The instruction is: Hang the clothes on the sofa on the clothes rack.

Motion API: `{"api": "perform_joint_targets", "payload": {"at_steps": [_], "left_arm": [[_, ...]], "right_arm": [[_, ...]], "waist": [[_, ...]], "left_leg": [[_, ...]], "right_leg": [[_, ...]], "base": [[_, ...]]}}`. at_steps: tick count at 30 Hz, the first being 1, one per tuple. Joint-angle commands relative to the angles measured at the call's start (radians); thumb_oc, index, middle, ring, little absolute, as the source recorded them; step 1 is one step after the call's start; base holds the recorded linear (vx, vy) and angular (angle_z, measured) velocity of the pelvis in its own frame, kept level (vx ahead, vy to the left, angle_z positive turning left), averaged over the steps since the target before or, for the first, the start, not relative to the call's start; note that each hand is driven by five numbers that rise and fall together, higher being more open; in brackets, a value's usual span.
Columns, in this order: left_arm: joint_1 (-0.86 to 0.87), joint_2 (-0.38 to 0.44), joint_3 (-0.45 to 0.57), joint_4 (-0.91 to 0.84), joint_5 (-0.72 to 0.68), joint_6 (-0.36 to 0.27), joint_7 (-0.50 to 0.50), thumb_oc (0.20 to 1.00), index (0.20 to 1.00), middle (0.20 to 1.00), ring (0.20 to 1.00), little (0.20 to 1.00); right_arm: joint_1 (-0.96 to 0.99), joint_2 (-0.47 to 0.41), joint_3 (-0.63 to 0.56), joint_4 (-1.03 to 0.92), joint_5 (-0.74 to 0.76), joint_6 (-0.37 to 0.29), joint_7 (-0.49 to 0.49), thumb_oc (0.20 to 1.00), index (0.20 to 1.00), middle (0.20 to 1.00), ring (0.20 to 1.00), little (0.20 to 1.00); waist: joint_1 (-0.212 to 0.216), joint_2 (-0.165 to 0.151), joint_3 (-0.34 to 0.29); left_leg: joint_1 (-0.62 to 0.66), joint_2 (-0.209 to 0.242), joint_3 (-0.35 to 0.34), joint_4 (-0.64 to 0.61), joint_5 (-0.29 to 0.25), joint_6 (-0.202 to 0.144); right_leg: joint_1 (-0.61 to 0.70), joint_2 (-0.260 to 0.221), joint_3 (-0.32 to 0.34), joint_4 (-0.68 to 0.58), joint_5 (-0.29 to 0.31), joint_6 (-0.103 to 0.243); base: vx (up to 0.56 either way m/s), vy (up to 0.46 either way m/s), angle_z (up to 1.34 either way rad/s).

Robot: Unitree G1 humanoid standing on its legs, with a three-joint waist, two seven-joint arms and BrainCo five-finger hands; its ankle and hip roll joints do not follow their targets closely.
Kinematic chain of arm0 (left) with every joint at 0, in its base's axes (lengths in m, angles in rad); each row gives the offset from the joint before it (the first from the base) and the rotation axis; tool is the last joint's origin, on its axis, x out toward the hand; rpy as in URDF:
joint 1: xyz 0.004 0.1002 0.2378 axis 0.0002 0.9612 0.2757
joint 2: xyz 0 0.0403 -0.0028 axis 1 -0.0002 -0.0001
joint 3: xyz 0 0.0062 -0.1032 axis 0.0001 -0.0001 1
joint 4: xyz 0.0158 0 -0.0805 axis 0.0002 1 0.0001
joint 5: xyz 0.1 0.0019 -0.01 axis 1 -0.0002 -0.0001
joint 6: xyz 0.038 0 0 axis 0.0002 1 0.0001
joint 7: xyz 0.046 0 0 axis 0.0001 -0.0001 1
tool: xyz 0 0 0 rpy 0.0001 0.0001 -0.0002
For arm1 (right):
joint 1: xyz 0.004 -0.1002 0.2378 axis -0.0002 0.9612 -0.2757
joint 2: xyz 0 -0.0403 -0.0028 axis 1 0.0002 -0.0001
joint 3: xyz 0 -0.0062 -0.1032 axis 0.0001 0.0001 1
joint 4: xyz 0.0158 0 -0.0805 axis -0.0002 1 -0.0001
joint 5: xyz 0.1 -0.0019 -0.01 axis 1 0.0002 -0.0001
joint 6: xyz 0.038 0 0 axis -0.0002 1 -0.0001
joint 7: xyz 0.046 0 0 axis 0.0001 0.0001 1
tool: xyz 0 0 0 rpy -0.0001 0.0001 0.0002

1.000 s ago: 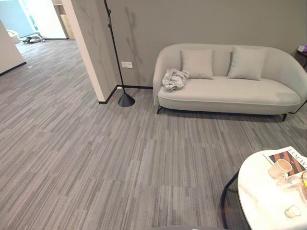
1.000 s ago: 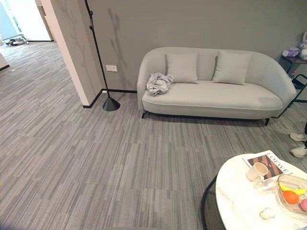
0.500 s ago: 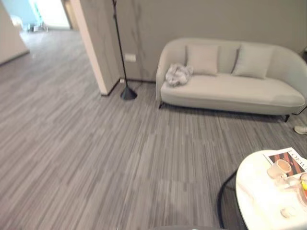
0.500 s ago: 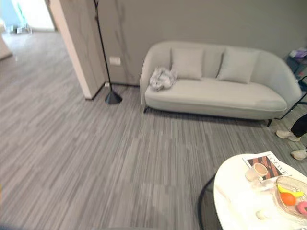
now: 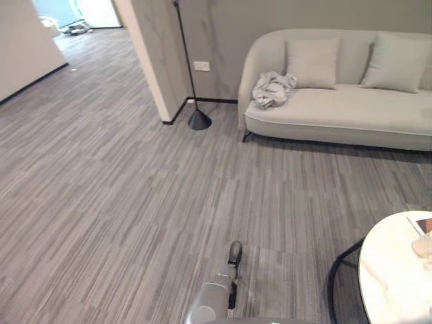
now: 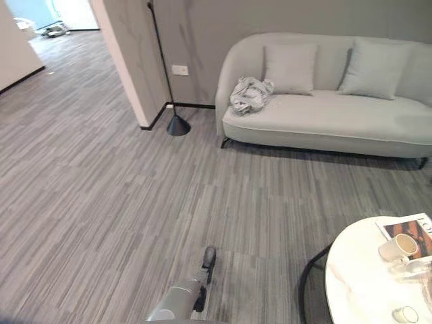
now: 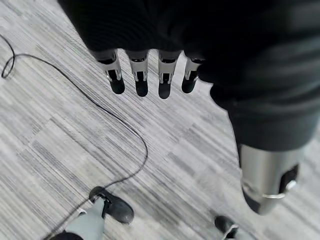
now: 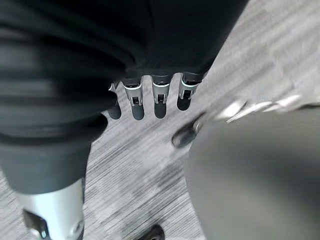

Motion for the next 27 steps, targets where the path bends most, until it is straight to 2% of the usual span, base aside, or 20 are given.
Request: {"api": "perform_joint_targets", "payload": {"at_steps": [1, 4, 7, 8, 9, 10, 11, 12, 13, 14, 15, 16, 19, 20, 21, 22, 24, 27], "left_arm": [[0.023, -0.006, -0.007, 0.044, 0.058, -0.031, 0.006, 1.0, 1.0, 1.0, 1.0, 1.0], [0.017, 0.0, 0.012, 0.044, 0.031, -0.04, 0.011, 1.0, 1.0, 1.0, 1.0, 1.0], [-0.017, -0.001, -0.001, 0.021, 0.021, -0.044, 0.011, 1.0, 1.0, 1.0, 1.0, 1.0], [-0.051, -0.013, -0.021, -0.011, 0.023, -0.046, 0.013, 1.0, 1.0, 1.0, 1.0, 1.0], [-0.07, -0.017, -0.033, -0.029, 0.027, -0.05, 0.019, 1.0, 1.0, 1.0, 1.0, 1.0], [-0.087, -0.016, -0.051, -0.043, 0.04, -0.052, 0.027, 1.0, 1.0, 1.0, 1.0, 1.0], [-0.095, -0.015, -0.068, -0.054, 0.056, -0.055, 0.037, 1.0, 1.0, 1.0, 1.0, 1.0], [-0.097, -0.015, -0.076, -0.061, 0.066, -0.058, 0.042, 1.0, 1.0, 1.0, 1.0, 1.0], [-0.097, -0.015, -0.076, -0.061, 0.066, -0.058, 0.042, 1.0, 1.0, 1.0, 1.0, 1.0], [-0.095, -0.008, -0.084, -0.059, 0.075, -0.063, 0.061, 1.0, 1.0, 1.0, 1.0, 1.0], [-0.089, -0.007, -0.087, -0.056, 0.082, -0.062, 0.062, 1.0, 1.0, 1.0, 1.0, 1.0], [-0.089, -0.007, -0.087, -0.056, 0.082, -0.062, 0.062, 1.0, 1.0, 1.0, 1.0, 1.0], [-0.073, -0.013, -0.106, -0.037, 0.108, -0.064, 0.059, 1.0, 1.0, 1.0, 1.0, 1.0], [-0.075, -0.013, -0.112, -0.037, 0.111, -0.063, 0.056, 1.0, 1.0, 1.0, 1.0, 1.0], [-0.075, -0.014, -0.112, -0.037, 0.111, -0.063, 0.056, 1.0, 1.0, 1.0, 1.0, 1.0], [-0.077, -0.016, -0.125, -0.037, 0.122, -0.061, 0.055, 1.0, 1.0, 1.0, 1.0, 1.0], [-0.078, -0.014, -0.138, -0.032, 0.131, -0.061, 0.057, 1.0, 1.0, 1.0, 1.0, 1.0], [-0.084, -0.001, -0.14, -0.019, 0.142, -0.051, 0.062, 1.0, 1.0, 1.0, 1.0, 1.0]], "right_arm": [[0.064, 0.0, -0.019, 0.049, -0.026, -0.006, 0.009, 1.0, 1.0, 1.0, 1.0, 1.0], [0.085, -0.011, -0.046, 0.076, -0.028, 0.005, 0.016, 1.0, 1.0, 1.0, 1.0, 1.0], [0.077, -0.019, -0.047, 0.068, -0.021, 0.001, 0.008, 1.0, 1.0, 1.0, 1.0, 1.0], [0.059, -0.028, -0.039, 0.043, -0.015, -0.001, 0.001, 1.0, 1.0, 1.0, 1.0, 1.0], [0.039, -0.03, -0.029, 0.023, -0.017, -0.005, -0.005, 1.0, 1.0, 1.0, 1.0, 1.0], [0.022, -0.02, -0.024, 0.012, -0.023, -0.011, -0.01, 1.0, 1.0, 1.0, 1.0, 1.0], [0.005, -0.009, -0.008, -0.009, -0.022, -0.018, -0.011, 1.0, 1.0, 1.0, 1.0, 1.0], [-0.012, 0.011, 0.008, -0.037, -0.017, -0.027, -0.011, 1.0, 1.0, 1.0, 1.0, 1.0], [-0.012, 0.011, 0.008, -0.037, -0.017, -0.027, -0.011, 1.0, 1.0, 1.0, 1.0, 1.0], [-0.032, 0.027, 0.024, -0.115, -0.005, -0.043, -0.011, 1.0, 1.0, 1.0, 1.0, 1.0], [-0.032, 0.032, 0.022, -0.127, -0.002, -0.042, -0.01, 1.0, 1.0, 1.0, 1.0, 1.0], [-0.031, 0.032, 0.022, -0.127, -0.002, -0.041, -0.01, 1.0, 1.0, 1.0, 1.0, 1.0], [-0.024, 0.043, 0.01, -0.16, 0.002, -0.036, -0.004, 1.0, 1.0, 1.0, 1.0, 1.0], [-0.025, 0.042, 0.007, -0.167, 0.008, -0.034, -0.002, 1.0, 1.0, 1.0, 1.0, 1.0], [-0.025, 0.042, 0.007, -0.168, 0.008, -0.034, -0.002, 1.0, 1.0, 1.0, 1.0, 1.0], [-0.031, 0.053, 0.005, -0.185, 0.01, -0.028, 0.004, 1.0, 1.0, 1.0, 1.0, 1.0], [-0.032, 0.056, -0.005, -0.197, 0.017, -0.024, 0.007, 1.0, 1.0, 1.0, 1.0, 1.0], [-0.038, 0.061, -0.015, -0.203, 0.028, -0.018, 0.009, 1.0, 1.0, 1.0, 1.0, 1.0]], "waist": [[0.028, 0.025, -0.187], [0.02, 0.028, -0.242], [0.02, 0.043, -0.247], [0.013, 0.087, -0.224], [0.003, 0.123, -0.203], [-0.016, 0.151, -0.18], [-0.033, 0.165, -0.156], [-0.051, 0.175, -0.139], [-0.051, 0.176, -0.139], [-0.098, 0.178, -0.105], [-0.109, 0.173, -0.1], [-0.113, 0.174, -0.093], [-0.153, 0.178, -0.076], [-0.163, 0.18, -0.072], [-0.164, 0.184, -0.07], [-0.179, 0.194, -0.06], [-0.195, 0.207, -0.05], [-0.221, 0.209, -0.053]], "left_leg": [[-0.091, -0.006, -0.042, -0.163, 0.098, 0.006], [-0.018, -0.009, -0.05, -0.154, 0.095, 0.008], [0.059, -0.006, -0.057, -0.169, 0.095, 0.011], [0.166, -0.005, -0.065, -0.193, 0.095, 0.021], [0.223, 0.001, -0.077, -0.209, 0.094, 0.029], [0.29, 0.01, -0.084, -0.236, 0.087, 0.034], [0.342, 0.009, -0.095, -0.244, 0.085, 0.037], [0.393, 0.009, -0.108, -0.259, 0.079, 0.041], [0.393, 0.009, -0.108, -0.259, 0.079, 0.041], [0.466, 0.005, -0.119, -0.268, 0.074, 0.041], [0.481, 0.004, -0.12, -0.27, 0.068, 0.039], [0.492, 0.004, -0.123, -0.273, 0.067, 0.039], [0.553, 0.017, -0.152, -0.282, 0.034, 0.041], [0.562, 0.023, -0.159, -0.284, 0.027, 0.042], [0.568, 0.027, -0.16, -0.285, 0.024, 0.042], [0.596, 0.049, -0.168, -0.29, 0.013, 0.041], [0.632, 0.076, -0.183, -0.297, 0.0, 0.04], [0.678, 0.122, -0.218, -0.305, -0.015, 0.045]], "right_leg": [[0.017, 0.015, 0.028, 0.074, 0.404, 0.143], [-0.006, -0.025, -0.006, 0.156, 0.424, 0.141], [-0.022, -0.038, -0.032, 0.235, 0.443, 0.136], [-0.065, -0.055, -0.072, 0.431, 0.447, 0.117], [-0.132, -0.057, -0.099, 0.55, 0.433, 0.098], [-0.198, -0.039, -0.113, 0.62, 0.399, 0.091], [-0.254, -0.007, -0.113, 0.654, 0.376, 0.09], [-0.306, 0.032, -0.116, 0.672, 0.337, 0.097], [-0.306, 0.033, -0.116, 0.672, 0.338, 0.097], [-0.441, 0.093, -0.151, 0.539, 0.326, 0.141], [-0.457, 0.09, -0.159, 0.473, 0.33, 0.149], [-0.446, 0.089, -0.163, 0.472, 0.326, 0.149], [-0.526, 0.064, -0.159, 0.212, 0.344, 0.172], [-0.561, 0.047, -0.155, 0.16, 0.351, 0.18], [-0.554, 0.051, -0.158, 0.157, 0.35, 0.18], [-0.63, 0.009, -0.176, 0.078, 0.367, 0.195], [-0.676, -0.015, -0.169, 0.028, 0.381, 0.201], [-0.729, -0.058, -0.099, 0.025, 0.41, 0.213]], "base": [[0.88, 0.346, -0.38], [0.64, 0.256, -0.04], [0.48, 0.242, 0.03], [0.73, 0.522, -0.07], [0.68, 0.533, -0.3], [0.47, 0.334, -0.55], [0.43, 0.227, -0.47], [0.29, 0.116, -0.18], [0.48, 0.036, 0.35], [0.49, -0.04, 0.36], [0.49, -0.042, 0.09], [0.27, -0.062, -0.34], [0.38, -0.077, -0.32], [0.25, -0.045, 0.29], [0.33, -0.084, 0.44], [0.35, -0.097, 0.41], [0.4, -0.126, 0.31], [0.4, -0.177, 0.47]]}}
